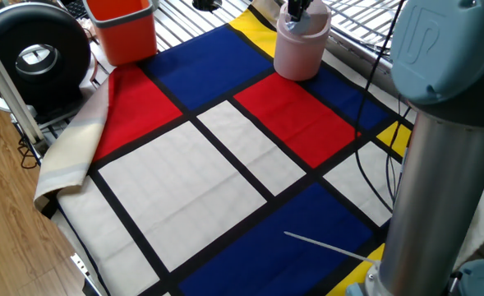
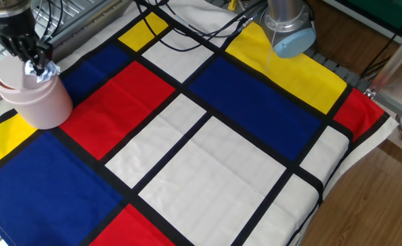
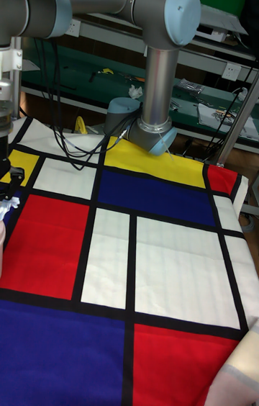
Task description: Put the garbage in the trash can
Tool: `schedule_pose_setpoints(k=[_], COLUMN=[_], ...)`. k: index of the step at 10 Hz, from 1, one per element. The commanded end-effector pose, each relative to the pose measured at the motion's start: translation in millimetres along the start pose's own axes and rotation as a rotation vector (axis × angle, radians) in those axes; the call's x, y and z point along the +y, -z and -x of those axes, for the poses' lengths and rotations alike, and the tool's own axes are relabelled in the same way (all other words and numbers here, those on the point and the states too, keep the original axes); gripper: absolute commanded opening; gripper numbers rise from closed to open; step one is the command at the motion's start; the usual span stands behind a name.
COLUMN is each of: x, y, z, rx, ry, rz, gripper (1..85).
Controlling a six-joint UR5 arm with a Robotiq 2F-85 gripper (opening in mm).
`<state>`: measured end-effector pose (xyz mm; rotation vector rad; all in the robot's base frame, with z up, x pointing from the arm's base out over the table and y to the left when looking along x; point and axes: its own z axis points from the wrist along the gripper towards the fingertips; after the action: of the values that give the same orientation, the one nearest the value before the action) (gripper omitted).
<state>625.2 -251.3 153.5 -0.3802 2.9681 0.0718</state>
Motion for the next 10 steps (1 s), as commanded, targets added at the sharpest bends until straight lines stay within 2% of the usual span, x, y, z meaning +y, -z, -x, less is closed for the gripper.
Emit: schedule_pose_setpoints(k=[1, 6, 8, 9, 10], x=[1.7, 7.9, 13.3, 9.0, 9.7], y=[-1.5, -3.6, -1.1, -0.8, -0.3], z=[-5.4, -2.1, -5.7, -12.8, -14.0], rx=[-0.008, -0.019, -0.001, 0.027, 0.039], ry=[-0.013, 0.008, 0.044, 0.092, 0.112], rz=[0.015, 0.039, 0.063, 0.048, 0.051], gripper=[1.0, 1.0, 1.7, 14.0, 16.0])
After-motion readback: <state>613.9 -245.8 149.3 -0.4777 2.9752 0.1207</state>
